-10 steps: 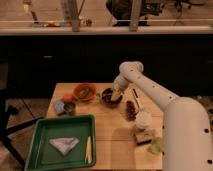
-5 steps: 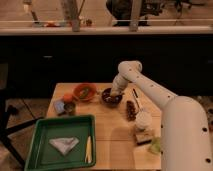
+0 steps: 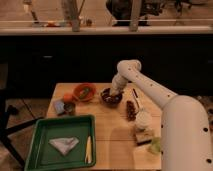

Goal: Place fork in table surface

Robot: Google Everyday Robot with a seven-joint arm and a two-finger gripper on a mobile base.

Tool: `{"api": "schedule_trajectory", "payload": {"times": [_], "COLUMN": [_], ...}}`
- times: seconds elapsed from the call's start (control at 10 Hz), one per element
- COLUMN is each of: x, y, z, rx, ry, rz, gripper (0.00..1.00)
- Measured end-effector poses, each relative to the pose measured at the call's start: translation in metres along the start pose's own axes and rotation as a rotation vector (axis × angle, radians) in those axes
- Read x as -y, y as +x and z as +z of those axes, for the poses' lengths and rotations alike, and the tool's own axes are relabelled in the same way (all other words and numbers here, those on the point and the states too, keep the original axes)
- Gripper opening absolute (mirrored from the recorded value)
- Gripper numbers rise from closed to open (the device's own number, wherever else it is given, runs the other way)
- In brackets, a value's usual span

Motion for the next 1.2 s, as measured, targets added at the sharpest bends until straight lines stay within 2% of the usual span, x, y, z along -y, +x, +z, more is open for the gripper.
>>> {"api": "schedule_trajectory", "payload": {"times": [0.5,1.2], "x": [0.003,0.002], "y": [-0.005,0.008], "z": [-0.007,-0.014], "rx": [0.025,0.125], "ry": [0.021,0.056], "rz": [-0.014,0.02], "gripper": [0.0,0.0]}}
